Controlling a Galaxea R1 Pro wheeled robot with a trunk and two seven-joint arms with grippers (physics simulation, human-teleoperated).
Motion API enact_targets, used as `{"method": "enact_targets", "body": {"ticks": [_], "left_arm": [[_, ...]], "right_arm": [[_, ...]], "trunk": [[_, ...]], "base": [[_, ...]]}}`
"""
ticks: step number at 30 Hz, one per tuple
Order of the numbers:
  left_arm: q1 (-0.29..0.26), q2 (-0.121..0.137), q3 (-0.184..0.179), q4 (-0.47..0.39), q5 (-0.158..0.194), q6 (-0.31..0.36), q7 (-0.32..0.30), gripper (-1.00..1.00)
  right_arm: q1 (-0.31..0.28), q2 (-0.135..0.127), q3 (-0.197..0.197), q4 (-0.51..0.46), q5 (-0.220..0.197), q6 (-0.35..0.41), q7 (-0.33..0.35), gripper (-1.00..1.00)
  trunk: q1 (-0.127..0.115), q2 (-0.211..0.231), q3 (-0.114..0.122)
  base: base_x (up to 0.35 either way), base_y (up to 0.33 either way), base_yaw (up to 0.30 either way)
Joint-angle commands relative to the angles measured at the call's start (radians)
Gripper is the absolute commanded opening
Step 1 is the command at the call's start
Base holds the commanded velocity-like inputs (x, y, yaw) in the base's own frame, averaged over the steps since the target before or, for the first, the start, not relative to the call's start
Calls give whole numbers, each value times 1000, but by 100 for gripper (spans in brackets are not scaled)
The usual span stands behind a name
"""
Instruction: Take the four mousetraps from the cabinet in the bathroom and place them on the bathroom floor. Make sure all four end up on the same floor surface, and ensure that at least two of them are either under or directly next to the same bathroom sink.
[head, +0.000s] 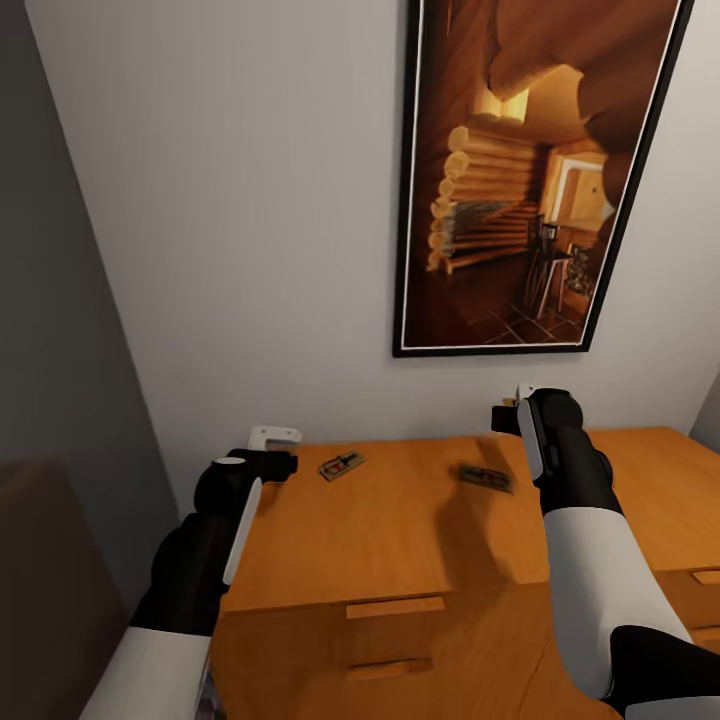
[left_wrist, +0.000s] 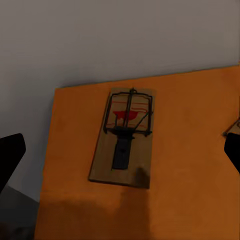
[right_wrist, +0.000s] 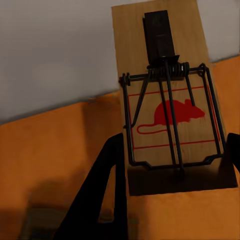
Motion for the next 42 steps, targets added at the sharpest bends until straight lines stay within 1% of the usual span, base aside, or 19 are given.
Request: {"method": "enact_targets", "body": {"ticks": [1,7,17,19,20,21,22,23,25,26,27,30,37,41,42], "left_arm": [[-1,0,2,-1,-4,5,1,100],[-1,0,12,-1,-5,4,0,100],[-1,0,15,-1,-5,6,2,100],[-1,0,15,-1,-5,6,2,100],[-1,0,15,-1,-5,6,2,100],[-1,0,16,-1,-5,6,2,100],[-1,0,16,-1,-5,6,2,100],[-1,0,16,-1,-5,6,2,100],[-1,0,16,-1,-5,6,2,100],[-1,0,16,-1,-5,6,2,100],[-1,0,16,-1,-5,7,2,100],[-1,0,15,0,-4,8,1,100],[-1,5,18,3,0,15,0,100],[-2,13,27,0,3,52,-1,100],[-2,14,29,-1,3,71,-1,100]], "right_arm": [[-1,1,-2,-1,8,4,5,-100],[-1,0,-3,0,8,4,5,-100],[0,-3,-6,6,7,4,5,-100],[1,-24,-8,9,7,4,5,-100],[2,-45,-9,10,6,4,5,-100],[2,-57,-9,10,6,4,6,-100],[4,-82,-10,11,4,4,8,-100],[6,-95,-10,12,3,4,9,-100],[14,-144,-18,21,1,4,12,-100],[17,-165,-30,25,0,4,13,-100],[19,-186,-53,28,-1,4,13,-100],[21,-201,-79,31,-2,4,14,-100],[22,-207,-91,32,-3,4,15,-100],[22,-208,-92,32,-4,4,20,-100],[22,-208,-92,32,-4,4,21,-100]], "trunk": [[1,-1,-1],[1,-1,-1],[1,-1,-1],[1,-1,-1],[1,-1,-1],[1,-1,-1],[1,-1,-1],[1,-1,-1],[1,-1,-1],[1,-1,-1],[1,-1,-1],[1,-1,-1],[1,-1,-1],[1,-1,-1],[1,-1,-1]], "base": [[311,0,0],[250,0,0],[39,0,0],[3,0,0],[1,0,0],[1,0,0],[0,0,0],[0,0,0],[0,0,0],[0,0,0],[0,0,0],[0,0,0],[0,0,0],[0,0,0],[0,0,0]]}}
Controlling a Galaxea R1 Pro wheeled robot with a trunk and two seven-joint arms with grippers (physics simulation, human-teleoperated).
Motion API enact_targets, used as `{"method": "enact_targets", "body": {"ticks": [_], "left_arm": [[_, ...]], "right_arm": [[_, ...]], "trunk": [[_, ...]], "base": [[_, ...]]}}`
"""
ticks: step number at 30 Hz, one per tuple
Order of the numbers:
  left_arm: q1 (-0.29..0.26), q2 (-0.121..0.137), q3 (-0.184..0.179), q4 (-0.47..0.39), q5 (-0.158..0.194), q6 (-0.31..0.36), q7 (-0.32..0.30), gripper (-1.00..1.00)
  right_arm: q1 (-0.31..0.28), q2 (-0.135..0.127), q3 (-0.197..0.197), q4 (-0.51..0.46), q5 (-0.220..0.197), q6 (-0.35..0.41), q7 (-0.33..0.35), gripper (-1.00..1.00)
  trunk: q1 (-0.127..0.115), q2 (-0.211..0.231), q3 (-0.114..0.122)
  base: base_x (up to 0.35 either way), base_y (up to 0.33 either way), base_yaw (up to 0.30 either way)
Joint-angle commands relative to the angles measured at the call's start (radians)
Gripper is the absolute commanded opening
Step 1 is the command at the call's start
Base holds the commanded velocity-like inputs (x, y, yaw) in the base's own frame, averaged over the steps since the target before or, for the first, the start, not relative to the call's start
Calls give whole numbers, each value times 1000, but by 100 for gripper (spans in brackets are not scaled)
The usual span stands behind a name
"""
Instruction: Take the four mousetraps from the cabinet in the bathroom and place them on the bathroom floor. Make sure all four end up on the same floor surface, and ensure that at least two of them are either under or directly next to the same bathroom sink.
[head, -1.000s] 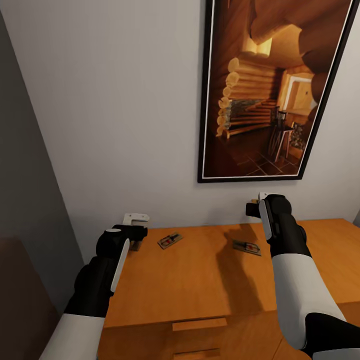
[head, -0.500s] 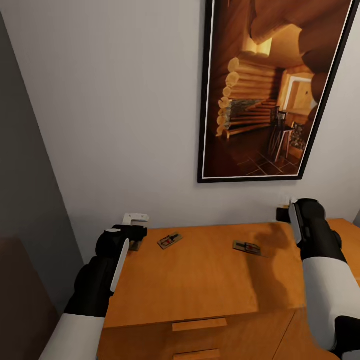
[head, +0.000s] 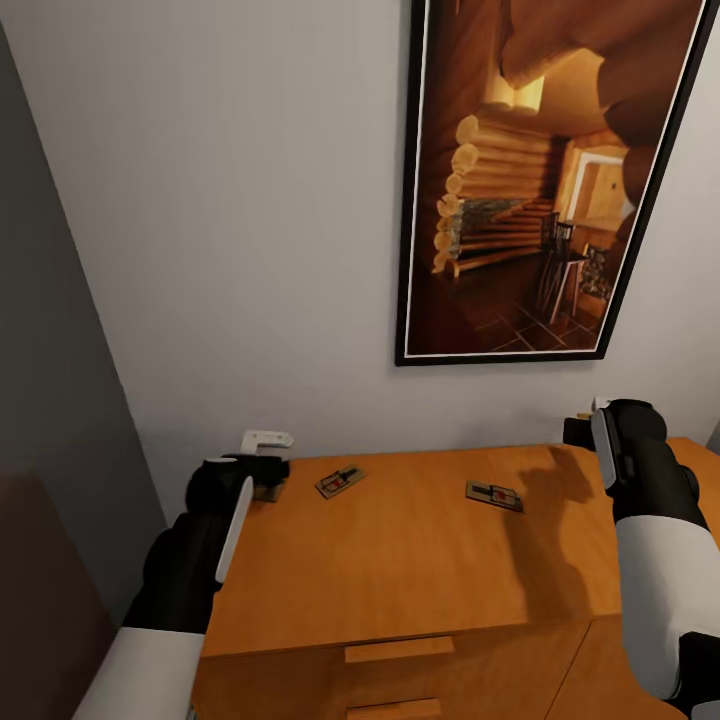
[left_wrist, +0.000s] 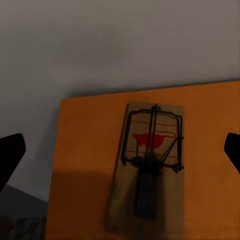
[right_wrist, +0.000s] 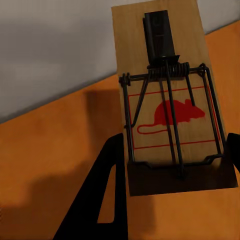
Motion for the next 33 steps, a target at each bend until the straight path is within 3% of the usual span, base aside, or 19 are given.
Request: {"method": "enact_targets", "body": {"ticks": [1,6,11,19,33], "left_arm": [[-1,0,0,-2,-4,12,1,100],[-1,2,2,-14,-3,34,1,100],[27,4,-7,-42,-5,40,13,100],[8,5,-4,-70,-4,40,6,100],[6,6,-4,-73,0,47,5,100]], "right_arm": [[-1,0,0,-1,7,5,4,-100],[-1,-1,-1,0,7,5,6,-100],[0,-12,0,2,47,5,5,-100],[1,-16,1,2,85,5,2,-100],[0,-22,1,2,101,5,3,-100]], "trunk": [[0,-1,-1],[0,-1,-1],[0,-1,-1],[0,-1,-1],[0,-1,-1]], "base": [[0,0,0],[0,0,0],[0,0,0],[-11,0,0],[-287,0,0]]}}
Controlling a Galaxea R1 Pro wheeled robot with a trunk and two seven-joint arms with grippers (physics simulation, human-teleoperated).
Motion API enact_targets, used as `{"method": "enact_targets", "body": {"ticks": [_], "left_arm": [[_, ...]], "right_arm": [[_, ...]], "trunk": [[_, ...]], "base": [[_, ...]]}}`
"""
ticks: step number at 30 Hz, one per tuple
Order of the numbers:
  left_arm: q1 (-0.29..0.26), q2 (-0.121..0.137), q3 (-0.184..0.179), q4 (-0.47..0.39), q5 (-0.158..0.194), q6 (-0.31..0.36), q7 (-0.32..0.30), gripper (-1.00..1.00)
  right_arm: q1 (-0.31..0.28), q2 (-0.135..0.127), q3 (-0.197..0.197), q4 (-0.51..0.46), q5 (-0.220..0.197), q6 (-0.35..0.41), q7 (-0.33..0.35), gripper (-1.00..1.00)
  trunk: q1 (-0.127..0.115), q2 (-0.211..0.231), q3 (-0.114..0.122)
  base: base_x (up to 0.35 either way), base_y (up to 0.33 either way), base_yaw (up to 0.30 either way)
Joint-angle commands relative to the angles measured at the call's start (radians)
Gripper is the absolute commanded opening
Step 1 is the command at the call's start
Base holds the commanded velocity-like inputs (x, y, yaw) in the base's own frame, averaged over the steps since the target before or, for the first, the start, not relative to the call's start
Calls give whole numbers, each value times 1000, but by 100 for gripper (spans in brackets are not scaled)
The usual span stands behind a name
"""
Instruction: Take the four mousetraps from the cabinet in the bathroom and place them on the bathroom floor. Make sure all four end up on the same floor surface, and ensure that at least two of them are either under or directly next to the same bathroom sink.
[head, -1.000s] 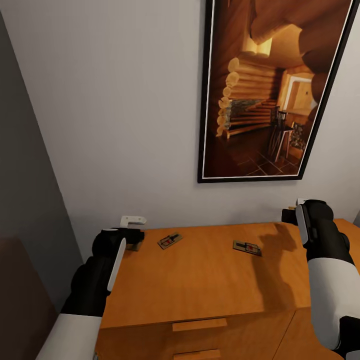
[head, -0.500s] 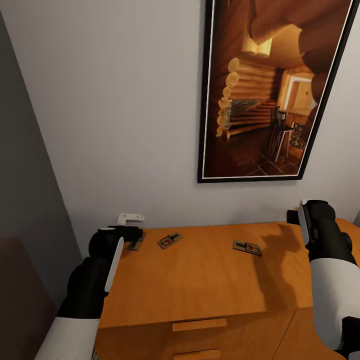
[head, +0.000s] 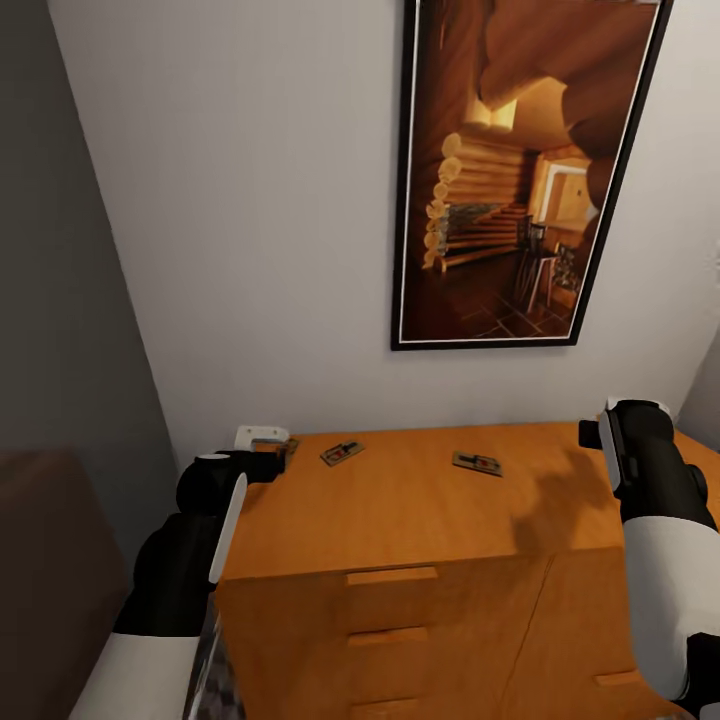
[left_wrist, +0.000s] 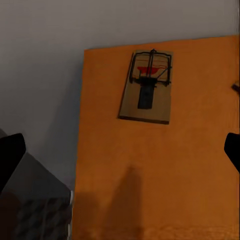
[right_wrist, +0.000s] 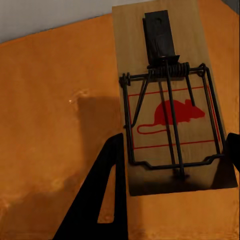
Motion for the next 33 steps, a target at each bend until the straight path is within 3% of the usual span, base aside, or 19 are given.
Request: {"method": "enact_targets", "body": {"ticks": [1,12,18,19,24,26,29,33], "left_arm": [[-1,0,-1,0,-4,5,1,100],[-2,-1,-2,6,-7,2,1,100],[-33,-11,-1,40,6,5,-4,100],[-157,-12,1,203,8,5,-5,100],[-282,-13,5,379,36,6,-8,100],[-357,-12,5,474,78,6,-8,100],[-419,-10,6,556,119,6,-8,100],[-490,-7,7,657,145,6,-8,100]], "right_arm": [[-1,0,0,-1,3,4,1,-100],[0,-2,0,-1,2,4,1,-100],[0,-2,0,-1,3,4,1,-100],[0,-2,0,-1,3,4,1,-100],[0,-3,0,-1,2,4,1,-100],[0,-3,0,1,0,4,1,-100],[0,-3,0,2,-1,4,1,-100],[0,-3,0,2,-2,4,1,-100]], "trunk": [[-1,-1,-1],[-1,-1,-1],[-1,-1,-1],[-1,-1,-1],[-1,-1,-1],[-1,-1,-1],[-1,-1,-1],[-1,-1,-1]], "base": [[-280,0,0],[-71,0,0],[-4,0,0],[0,0,0],[0,0,0],[0,0,0],[0,0,0],[0,0,0]]}}
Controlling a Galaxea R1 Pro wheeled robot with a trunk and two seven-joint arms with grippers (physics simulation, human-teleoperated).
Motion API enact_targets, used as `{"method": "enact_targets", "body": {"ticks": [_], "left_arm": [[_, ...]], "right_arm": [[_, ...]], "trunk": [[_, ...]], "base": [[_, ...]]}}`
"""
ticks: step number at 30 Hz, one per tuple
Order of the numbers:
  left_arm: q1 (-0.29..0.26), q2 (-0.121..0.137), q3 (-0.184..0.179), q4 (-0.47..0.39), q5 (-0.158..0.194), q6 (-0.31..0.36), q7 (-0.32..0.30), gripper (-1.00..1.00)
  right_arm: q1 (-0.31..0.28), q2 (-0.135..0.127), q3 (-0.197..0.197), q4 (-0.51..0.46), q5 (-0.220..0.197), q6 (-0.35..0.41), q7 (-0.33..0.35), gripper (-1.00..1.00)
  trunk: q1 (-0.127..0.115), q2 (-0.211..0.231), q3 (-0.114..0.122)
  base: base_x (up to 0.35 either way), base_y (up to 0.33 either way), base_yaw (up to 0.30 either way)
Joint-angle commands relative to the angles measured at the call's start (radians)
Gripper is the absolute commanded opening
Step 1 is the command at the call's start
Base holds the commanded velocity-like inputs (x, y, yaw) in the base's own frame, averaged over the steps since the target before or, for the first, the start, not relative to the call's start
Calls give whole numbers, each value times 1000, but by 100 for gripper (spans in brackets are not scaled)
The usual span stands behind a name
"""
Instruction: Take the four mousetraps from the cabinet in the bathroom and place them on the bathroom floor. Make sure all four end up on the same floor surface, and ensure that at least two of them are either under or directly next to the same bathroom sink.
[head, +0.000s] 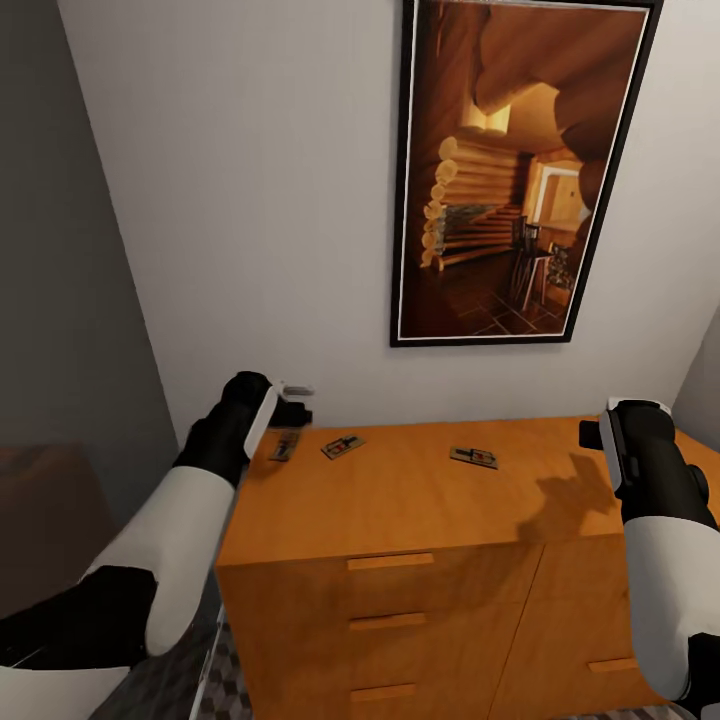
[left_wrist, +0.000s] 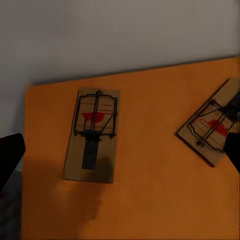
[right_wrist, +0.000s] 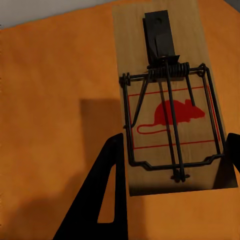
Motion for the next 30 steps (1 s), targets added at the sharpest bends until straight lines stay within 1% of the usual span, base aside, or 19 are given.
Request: {"method": "enact_targets", "body": {"ticks": [1,2,3,7,9,11,12,13,15,19,30], "left_arm": [[-15,0,-2,21,6,4,6,100],[-62,1,-1,99,12,2,5,100],[-81,1,-1,134,14,0,4,100],[-110,7,-2,217,15,-4,1,100],[-114,14,-2,235,15,-4,1,100],[-119,49,-1,266,16,-5,0,100],[-120,66,-1,273,17,-4,-1,100],[-120,76,-1,276,17,-3,-1,100],[-120,85,0,279,18,-2,-2,100],[-121,92,1,278,17,0,-2,100],[-121,93,0,272,14,2,-3,100]], "right_arm": [[-1,0,0,-1,4,4,1,-100],[-1,0,0,0,3,4,1,-100],[-1,0,0,0,3,4,1,-100],[-1,0,0,0,2,4,1,-100],[-1,0,0,0,2,4,1,-100],[-1,0,0,0,1,4,1,-100],[-1,0,0,1,1,4,1,-100],[-1,0,0,1,0,4,1,-100],[-1,0,0,1,0,4,2,-100],[-1,0,-1,1,0,4,2,-100],[-1,0,-1,2,0,4,3,-100]], "trunk": [[0,-1,-1],[0,-1,-1],[0,-1,-1],[0,-1,-1],[0,-1,-1],[0,-1,-1],[0,-1,-1],[0,-1,-1],[0,-1,-1],[0,-1,-1],[0,-1,-1]], "base": [[0,0,0],[0,0,0],[0,0,0],[0,0,0],[0,0,0],[0,0,0],[0,0,0],[0,0,0],[0,0,0],[0,0,0],[0,0,0]]}}
